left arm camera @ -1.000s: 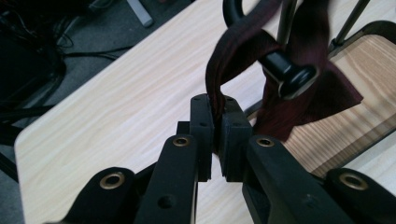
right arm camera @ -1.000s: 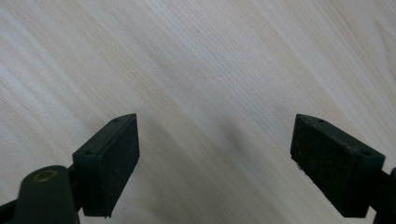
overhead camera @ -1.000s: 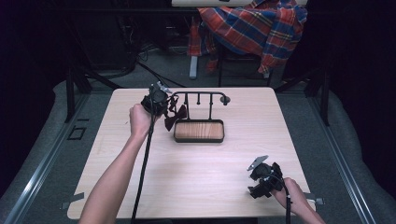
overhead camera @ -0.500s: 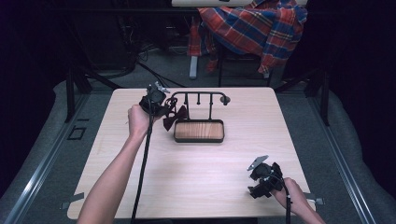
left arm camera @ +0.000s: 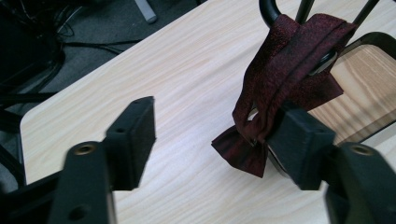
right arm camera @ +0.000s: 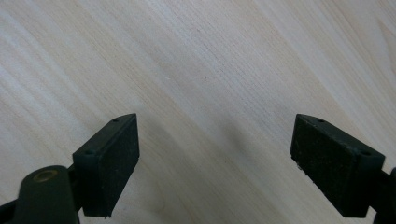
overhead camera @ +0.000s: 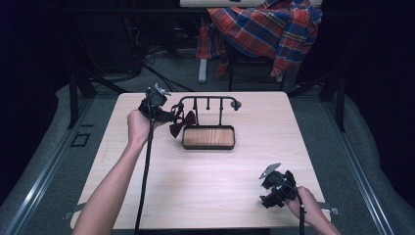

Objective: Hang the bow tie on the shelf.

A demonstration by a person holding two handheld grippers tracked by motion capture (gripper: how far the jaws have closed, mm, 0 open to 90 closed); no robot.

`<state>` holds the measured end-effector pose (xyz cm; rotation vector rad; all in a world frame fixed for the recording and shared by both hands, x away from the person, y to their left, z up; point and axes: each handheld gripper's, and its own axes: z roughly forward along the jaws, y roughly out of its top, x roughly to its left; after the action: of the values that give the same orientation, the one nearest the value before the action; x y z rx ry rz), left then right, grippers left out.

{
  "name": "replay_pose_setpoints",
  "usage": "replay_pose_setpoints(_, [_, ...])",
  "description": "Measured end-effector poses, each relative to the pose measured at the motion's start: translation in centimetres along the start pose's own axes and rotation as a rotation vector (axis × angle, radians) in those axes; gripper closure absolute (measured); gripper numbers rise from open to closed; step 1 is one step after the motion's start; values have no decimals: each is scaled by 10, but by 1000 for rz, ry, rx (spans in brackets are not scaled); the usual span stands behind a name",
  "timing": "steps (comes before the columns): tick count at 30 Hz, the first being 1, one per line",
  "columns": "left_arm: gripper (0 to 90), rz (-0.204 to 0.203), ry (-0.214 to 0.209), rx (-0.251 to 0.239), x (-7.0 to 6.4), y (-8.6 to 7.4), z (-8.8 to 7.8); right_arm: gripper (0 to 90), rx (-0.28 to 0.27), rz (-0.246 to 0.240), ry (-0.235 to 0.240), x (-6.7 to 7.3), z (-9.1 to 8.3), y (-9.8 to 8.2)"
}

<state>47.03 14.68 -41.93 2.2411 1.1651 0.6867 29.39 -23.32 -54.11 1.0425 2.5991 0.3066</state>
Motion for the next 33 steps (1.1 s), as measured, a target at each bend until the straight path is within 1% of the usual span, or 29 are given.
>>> replay_pose_setpoints(1, [277,-5,3,-1,0,0,-1,152,-2,2,5,0,0,0])
replay_pose_setpoints(3, [263,-10,-4,-4,1,-1,-3,152,-1,2,4,0,0,0])
replay_pose_setpoints(4, [248,-7,-4,-4,2,-1,-5,152,-2,2,4,0,0,0])
replay_pose_setpoints(6, [215,-15,-17,-7,3,-3,-7,152,-3,2,5,0,0,0])
replay_pose_setpoints(8, [193,-12,-24,-9,4,-4,-9,152,-4,2,8,0,0,0])
replay_pose_setpoints(9, [180,-11,-23,-11,4,-5,-11,152,-2,2,5,0,0,0])
replay_pose_setpoints(10, [162,-12,-32,-12,4,-6,-12,152,0,0,0,0,0,0])
replay_pose_setpoints(11, [159,-8,-31,-19,3,-7,-15,152,-1,0,0,0,0,0])
replay_pose_setpoints(12, [154,-5,-41,-17,3,-8,-17,152,-3,1,2,0,0,0])
replay_pose_setpoints(14, [153,-4,-40,-31,2,-11,-20,152,-3,0,-2,0,0,0])
replay_pose_setpoints(16, [149,-7,-47,-44,3,-14,-25,152,-5,2,4,0,0,0])
replay_pose_setpoints(17, [145,-10,-48,-52,3,-17,-28,153,-4,0,-1,0,0,0])
replay_pose_setpoints(19, [142,-16,-54,-53,4,-21,-32,152,-6,1,0,0,-1,0])
replay_pose_setpoints(21, [133,-16,-61,-43,5,-26,-36,152,1,-4,-5,-1,-1,0])
replay_pose_setpoints(22, [130,-18,-69,-34,5,-28,-38,152,-5,1,-6,0,-1,0])
replay_pose_setpoints(24, [121,-18,-64,-28,5,-34,-41,152,-10,4,-2,0,-1,0])
replay_pose_setpoints(26, [114,-18,-77,-18,5,-39,-45,152,-12,5,0,0,0,0])
replay_pose_setpoints(27, [111,-19,-76,-16,4,-42,-47,152,-11,5,0,0,0,0])
replay_pose_setpoints(29, [104,-13,-89,-2,3,-48,-51,152,-9,4,0,0,0,0])
replay_pose_setpoints(33, [89,2,-100,21,-1,-59,-58,152,-12,7,4,0,0,0])
